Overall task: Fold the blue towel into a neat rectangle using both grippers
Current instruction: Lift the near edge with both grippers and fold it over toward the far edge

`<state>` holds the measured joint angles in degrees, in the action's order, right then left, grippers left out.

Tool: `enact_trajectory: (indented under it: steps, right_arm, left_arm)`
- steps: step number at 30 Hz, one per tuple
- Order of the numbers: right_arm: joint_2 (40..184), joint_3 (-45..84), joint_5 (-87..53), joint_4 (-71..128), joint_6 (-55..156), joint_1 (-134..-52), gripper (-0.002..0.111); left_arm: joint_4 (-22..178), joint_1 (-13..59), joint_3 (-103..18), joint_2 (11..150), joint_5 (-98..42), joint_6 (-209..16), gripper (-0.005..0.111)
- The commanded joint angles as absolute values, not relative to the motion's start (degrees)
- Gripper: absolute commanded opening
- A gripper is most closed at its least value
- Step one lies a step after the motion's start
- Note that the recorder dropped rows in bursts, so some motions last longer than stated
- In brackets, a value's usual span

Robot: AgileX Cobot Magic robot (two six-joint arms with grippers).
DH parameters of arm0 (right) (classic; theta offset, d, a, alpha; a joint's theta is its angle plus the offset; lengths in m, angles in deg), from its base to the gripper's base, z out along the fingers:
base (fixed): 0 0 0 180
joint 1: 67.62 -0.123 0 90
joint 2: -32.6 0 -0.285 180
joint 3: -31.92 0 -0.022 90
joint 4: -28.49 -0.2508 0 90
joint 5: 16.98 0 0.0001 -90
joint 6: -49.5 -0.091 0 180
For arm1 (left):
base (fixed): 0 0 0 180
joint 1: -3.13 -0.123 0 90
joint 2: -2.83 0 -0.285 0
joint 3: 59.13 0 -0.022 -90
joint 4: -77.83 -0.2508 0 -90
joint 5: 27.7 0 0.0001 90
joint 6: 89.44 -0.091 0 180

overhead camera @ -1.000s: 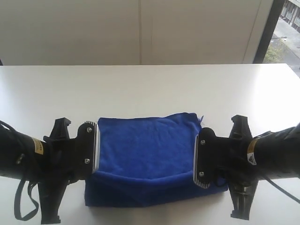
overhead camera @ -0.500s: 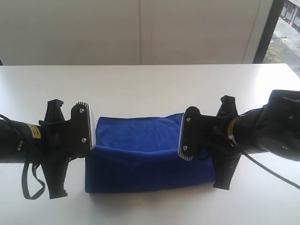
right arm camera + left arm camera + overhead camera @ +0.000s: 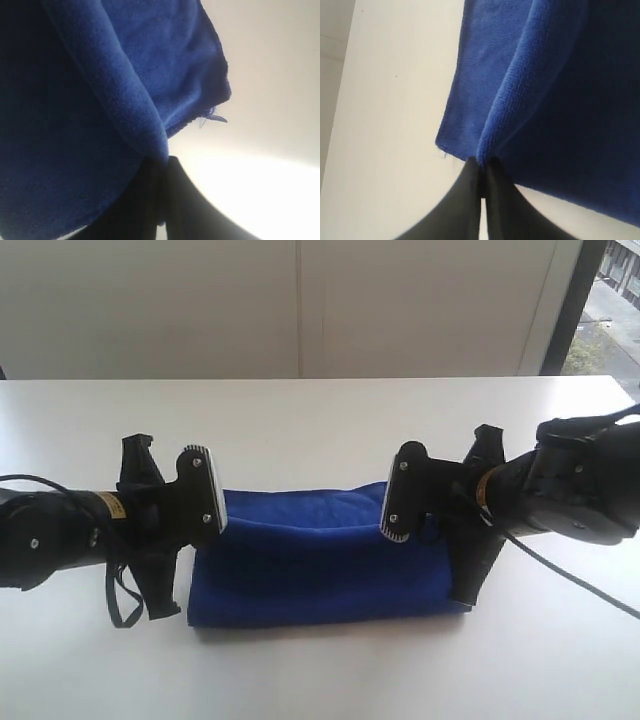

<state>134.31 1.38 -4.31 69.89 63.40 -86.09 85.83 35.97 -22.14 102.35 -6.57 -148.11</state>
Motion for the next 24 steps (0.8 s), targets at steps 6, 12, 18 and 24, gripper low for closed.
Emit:
enact_trajectory:
  steps: [6,12,18,24]
  right_arm:
    - [137.2,7.1,-8.4,70.7,62.7,-83.0,0.0]
    - [141.0,10.3,-9.6,70.7,62.7,-81.8,0.0]
    - [143.7,12.2,-10.7,70.7,62.7,-81.7,0.0]
    - [146.3,14.5,-11.2,70.7,62.7,-80.7,0.0]
  left_arm:
    - [86.4,33.3,-30.1,108.5,-6.0,-149.7,0.0]
    - [86.2,31.7,-32.8,109.7,-6.6,-150.0,0.0]
    - [86.3,31.6,-35.8,112.4,-6.3,-151.1,0.0]
    - [86.5,30.5,-37.6,115.7,-6.3,-151.1,0.0]
